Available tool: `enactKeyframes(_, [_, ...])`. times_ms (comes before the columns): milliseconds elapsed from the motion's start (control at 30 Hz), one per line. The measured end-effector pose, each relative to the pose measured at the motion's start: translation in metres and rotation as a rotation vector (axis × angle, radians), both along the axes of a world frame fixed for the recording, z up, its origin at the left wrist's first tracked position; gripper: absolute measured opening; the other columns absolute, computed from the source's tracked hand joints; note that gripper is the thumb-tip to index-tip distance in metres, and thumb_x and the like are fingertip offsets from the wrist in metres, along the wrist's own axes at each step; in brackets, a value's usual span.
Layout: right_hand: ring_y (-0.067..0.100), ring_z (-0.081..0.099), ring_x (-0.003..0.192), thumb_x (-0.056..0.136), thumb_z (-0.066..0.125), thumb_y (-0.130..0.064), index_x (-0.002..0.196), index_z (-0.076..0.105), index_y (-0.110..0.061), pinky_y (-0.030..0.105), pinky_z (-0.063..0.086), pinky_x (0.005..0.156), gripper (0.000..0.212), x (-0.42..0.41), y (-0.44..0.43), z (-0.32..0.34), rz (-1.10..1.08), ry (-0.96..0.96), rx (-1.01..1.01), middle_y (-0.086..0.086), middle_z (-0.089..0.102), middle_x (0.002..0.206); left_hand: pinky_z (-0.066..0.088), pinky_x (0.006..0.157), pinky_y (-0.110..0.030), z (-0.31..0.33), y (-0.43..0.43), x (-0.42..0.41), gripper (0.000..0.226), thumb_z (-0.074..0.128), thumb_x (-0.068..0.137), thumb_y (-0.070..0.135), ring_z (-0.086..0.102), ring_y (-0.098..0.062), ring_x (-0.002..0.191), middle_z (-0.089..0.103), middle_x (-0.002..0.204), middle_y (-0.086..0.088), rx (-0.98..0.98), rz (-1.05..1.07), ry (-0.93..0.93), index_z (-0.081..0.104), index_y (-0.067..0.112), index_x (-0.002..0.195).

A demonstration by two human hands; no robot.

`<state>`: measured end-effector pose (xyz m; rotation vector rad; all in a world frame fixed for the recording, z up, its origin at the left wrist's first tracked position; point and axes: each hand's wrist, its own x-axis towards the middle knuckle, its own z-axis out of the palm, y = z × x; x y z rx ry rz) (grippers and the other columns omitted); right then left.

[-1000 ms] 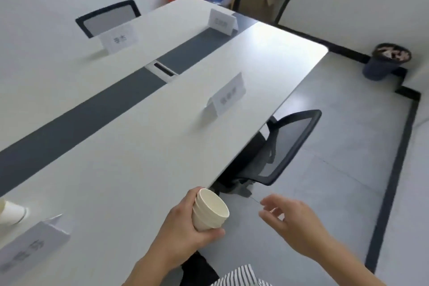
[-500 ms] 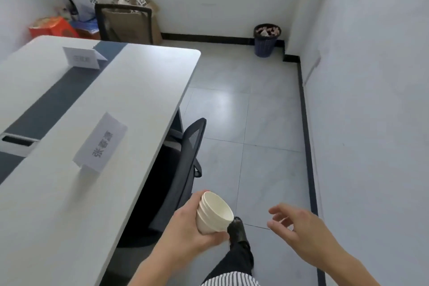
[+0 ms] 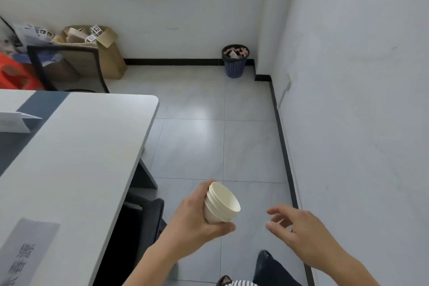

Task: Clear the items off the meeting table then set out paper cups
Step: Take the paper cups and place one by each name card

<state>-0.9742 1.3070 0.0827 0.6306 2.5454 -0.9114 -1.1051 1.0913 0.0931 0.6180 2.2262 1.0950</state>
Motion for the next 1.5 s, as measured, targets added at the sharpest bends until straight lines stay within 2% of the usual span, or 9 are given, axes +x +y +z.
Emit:
enactKeyframes(100, [-0.002, 0.063, 0.091, 0.088, 0.052, -0.056, 0.119, 0.058, -0.04, 0.02, 0.05, 0.085, 0.035, -0.052, 0.032, -0.01, 0.096, -0.059, -0.012, -0.02, 0.065, 0.101, 0.055, 0.059, -0.025, -0.005, 0.018, -0.042, 0.07, 0.085, 0.061, 0.045, 0.06, -0.006, 0.084, 0.062, 0.095, 0.015, -0.025, 0.059, -0.018, 0.043, 0.047, 0.117])
enactKeyframes(300, [0.0, 0.062, 0.092, 0.088, 0.051, -0.057, 0.122, 0.055, -0.04, 0.021, 0.049, 0.085, 0.038, -0.2, 0.109, -0.021, 0.258, -0.048, 0.02, -0.02, 0.063, 0.106, 0.056, 0.069, -0.019, -0.015, 0.057, -0.132, 0.068, 0.084, 0.059, 0.046, 0.062, -0.01, 0.087, 0.065, 0.097, 0.006, -0.06, 0.251, -0.035, 0.046, 0.044, 0.116])
enactKeyframes(467, [0.001, 0.062, 0.094, 0.087, 0.052, -0.058, 0.123, 0.055, -0.039, 0.025, 0.051, 0.086, 0.04, -0.334, 0.13, -0.008, 0.476, -0.011, 0.051, -0.019, 0.064, 0.108, 0.053, 0.076, -0.022, 0.0, 0.07, -0.194, 0.069, 0.084, 0.056, 0.049, 0.06, -0.004, 0.088, 0.063, 0.096, 0.016, -0.062, 0.46, 0.018, 0.045, 0.048, 0.114])
enactKeyframes(633, [-0.002, 0.061, 0.095, 0.088, 0.052, -0.057, 0.12, 0.054, -0.042, 0.02, 0.048, 0.081, 0.036, -0.44, 0.089, 0.007, 0.757, 0.021, 0.026, -0.02, 0.063, 0.108, 0.049, 0.075, -0.014, -0.002, 0.045, -0.219, 0.065, 0.085, 0.057, 0.042, 0.059, -0.002, 0.089, 0.061, 0.099, 0.023, -0.044, 0.775, -0.002, 0.047, 0.049, 0.108])
enactKeyframes(800, [-0.002, 0.061, 0.096, 0.089, 0.052, -0.055, 0.123, 0.054, -0.039, 0.02, 0.049, 0.084, 0.038, -0.518, 0.028, -0.003, 0.963, 0.032, -0.034, -0.019, 0.063, 0.11, 0.048, 0.064, -0.01, -0.017, 0.014, -0.262, 0.066, 0.085, 0.054, 0.042, 0.059, 0.001, 0.085, 0.065, 0.092, 0.014, -0.045, 0.972, -0.028, 0.047, 0.049, 0.108])
enactKeyframes(933, [-0.004, 0.063, 0.09, 0.087, 0.058, -0.05, 0.112, 0.059, -0.041, 0.016, 0.05, 0.079, 0.027, -0.564, -0.013, 0.002, 0.979, 0.058, -0.191, -0.019, 0.067, 0.1, 0.047, 0.075, -0.011, -0.012, -0.005, -0.315, 0.073, 0.084, 0.054, 0.048, 0.058, -0.001, 0.093, 0.063, 0.099, 0.014, -0.052, 1.004, -0.003, 0.043, 0.049, 0.114])
enactKeyframes(1133, [0.003, 0.067, 0.08, 0.087, 0.064, -0.037, 0.097, 0.068, -0.028, 0.026, 0.056, 0.076, 0.014, -0.644, -0.06, 0.01, 0.894, 0.089, -0.406, -0.01, 0.073, 0.086, 0.046, 0.088, -0.016, 0.004, -0.028, -0.386, 0.086, 0.084, 0.057, 0.049, 0.055, 0.001, 0.104, 0.056, 0.109, 0.027, -0.08, 1.022, 0.056, 0.036, 0.049, 0.128])
enactKeyframes(1367, [0.012, 0.065, 0.061, 0.083, 0.071, -0.023, 0.082, 0.072, -0.018, 0.025, 0.049, 0.061, 0.006, -0.702, -0.137, 0.005, 1.099, -0.091, -0.599, 0.006, 0.073, 0.074, 0.044, 0.094, -0.016, 0.004, -0.047, -0.404, 0.09, 0.083, 0.056, 0.051, 0.053, 0.003, 0.108, 0.052, 0.116, 0.03, -0.098, 1.248, 0.034, 0.033, 0.051, 0.131])
enactKeyframes(1500, [0.008, 0.055, 0.054, 0.08, 0.071, -0.015, 0.073, 0.071, -0.011, 0.021, 0.044, 0.055, 0.008, -0.723, -0.185, -0.001, 1.24, -0.237, -0.625, 0.0, 0.064, 0.059, 0.044, 0.095, -0.016, 0.002, -0.056, -0.412, 0.09, 0.082, 0.053, 0.052, 0.052, 0.007, 0.109, 0.05, 0.118, 0.035, -0.122, 1.395, -0.003, 0.034, 0.053, 0.13])
